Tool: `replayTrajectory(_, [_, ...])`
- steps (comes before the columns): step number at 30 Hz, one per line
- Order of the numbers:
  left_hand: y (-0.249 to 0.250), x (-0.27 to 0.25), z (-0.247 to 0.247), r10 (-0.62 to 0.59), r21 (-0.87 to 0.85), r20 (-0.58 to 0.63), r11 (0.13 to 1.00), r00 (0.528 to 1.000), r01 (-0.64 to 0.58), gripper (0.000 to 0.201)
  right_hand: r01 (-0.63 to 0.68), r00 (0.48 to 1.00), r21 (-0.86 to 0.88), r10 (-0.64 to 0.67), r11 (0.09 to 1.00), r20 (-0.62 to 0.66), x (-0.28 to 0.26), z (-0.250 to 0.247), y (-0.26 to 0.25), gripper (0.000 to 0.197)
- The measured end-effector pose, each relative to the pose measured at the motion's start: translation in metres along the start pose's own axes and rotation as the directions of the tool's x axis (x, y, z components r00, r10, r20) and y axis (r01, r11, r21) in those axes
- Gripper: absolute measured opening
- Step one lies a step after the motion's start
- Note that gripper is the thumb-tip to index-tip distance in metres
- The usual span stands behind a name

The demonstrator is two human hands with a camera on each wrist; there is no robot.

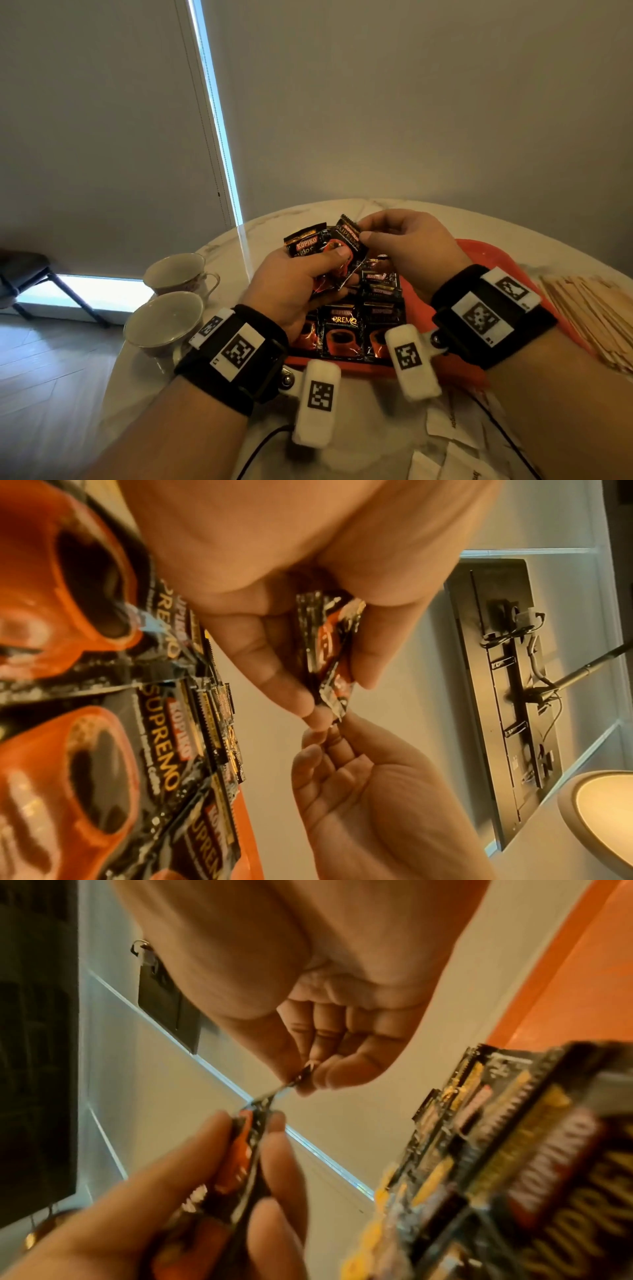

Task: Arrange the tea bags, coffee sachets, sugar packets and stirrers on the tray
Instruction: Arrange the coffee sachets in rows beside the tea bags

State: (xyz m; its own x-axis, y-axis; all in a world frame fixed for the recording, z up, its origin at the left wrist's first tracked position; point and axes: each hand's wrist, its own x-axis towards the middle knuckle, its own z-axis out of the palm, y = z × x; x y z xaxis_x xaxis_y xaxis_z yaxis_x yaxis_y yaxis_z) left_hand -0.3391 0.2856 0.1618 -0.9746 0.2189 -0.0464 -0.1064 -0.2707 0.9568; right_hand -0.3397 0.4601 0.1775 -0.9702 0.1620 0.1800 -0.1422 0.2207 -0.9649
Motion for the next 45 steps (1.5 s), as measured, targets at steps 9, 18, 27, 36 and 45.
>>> replayTrajectory(9, [0.011, 0.006, -0.009, 0.055, -0.175, -0.225, 0.980, 0.973, -0.096, 0.007, -0.255, 0.963, -0.155, 0.264, 0.954, 0.043, -0.001, -0.008, 0.004, 0.012])
replayTrajectory(18, [0.009, 0.008, -0.009, 0.064, -0.182, -0.239, 0.977, 0.969, -0.110, 0.011, -0.183, 0.961, -0.449, 0.256, 0.874, 0.108, -0.008, 0.007, 0.006, 0.007])
replayTrajectory(27, [0.008, 0.008, -0.008, 0.044, -0.152, -0.208, 0.985, 0.977, -0.077, 0.010, -0.114, 0.966, -0.553, 0.222, 0.826, 0.132, -0.012, 0.011, 0.001, 0.008])
replayTrajectory(36, [0.005, 0.008, -0.007, 0.058, -0.107, -0.196, 0.991, 0.979, -0.081, 0.008, -0.100, 0.967, -0.588, 0.217, 0.803, 0.132, -0.013, 0.010, 0.001, 0.006])
replayTrajectory(45, [-0.003, 0.011, -0.008, 0.072, -0.008, -0.143, 0.997, 0.987, -0.074, 0.006, -0.124, 0.980, -0.497, 0.183, 0.859, 0.072, -0.008, 0.005, -0.002, 0.012])
